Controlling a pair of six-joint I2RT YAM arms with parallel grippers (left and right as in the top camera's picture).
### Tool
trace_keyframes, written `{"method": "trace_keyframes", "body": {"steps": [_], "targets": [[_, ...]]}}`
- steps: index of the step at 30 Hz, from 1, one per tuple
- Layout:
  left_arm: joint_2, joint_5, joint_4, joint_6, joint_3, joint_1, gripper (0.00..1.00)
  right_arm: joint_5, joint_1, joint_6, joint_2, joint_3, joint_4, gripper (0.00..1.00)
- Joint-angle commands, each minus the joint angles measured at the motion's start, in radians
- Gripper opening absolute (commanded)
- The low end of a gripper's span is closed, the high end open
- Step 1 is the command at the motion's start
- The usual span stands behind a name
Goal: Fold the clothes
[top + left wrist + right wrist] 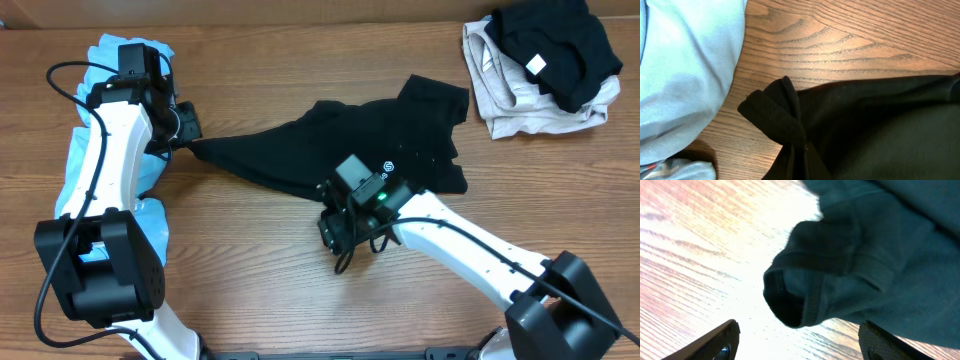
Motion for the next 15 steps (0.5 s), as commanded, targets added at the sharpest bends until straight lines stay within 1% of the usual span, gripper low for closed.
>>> {"method": "trace_keyframes", "body": {"steps": [1, 2, 6, 14, 15], "targets": [[-0.003, 0.0, 0.003, -0.01, -0.005, -0.004, 0.04, 0.037, 0.0, -0.039, 0.046, -0.002, 0.004, 0.76], [-0.003, 0.0, 0.004, -0.01, -0.005, -0.004, 0.04, 0.029, 0.0, -0.06, 0.063, -0.002, 0.003, 0.74], [-0.003, -0.001, 0.004, -0.01, -0.005, -0.004, 0.04, 0.025, 0.015, -0.134, 0.125, -0.002, -0.01, 0.73], [-0.003, -0.001, 0.012, -0.009, -0.005, -0.004, 0.04, 0.045, 0.026, -0.141, 0.155, -0.002, 0.029, 0.73], [-0.003, -0.001, 0.013, -0.009, -0.005, -0.004, 0.04, 0.052, 0.026, -0.141, 0.156, -0.002, 0.038, 0.71]]}}
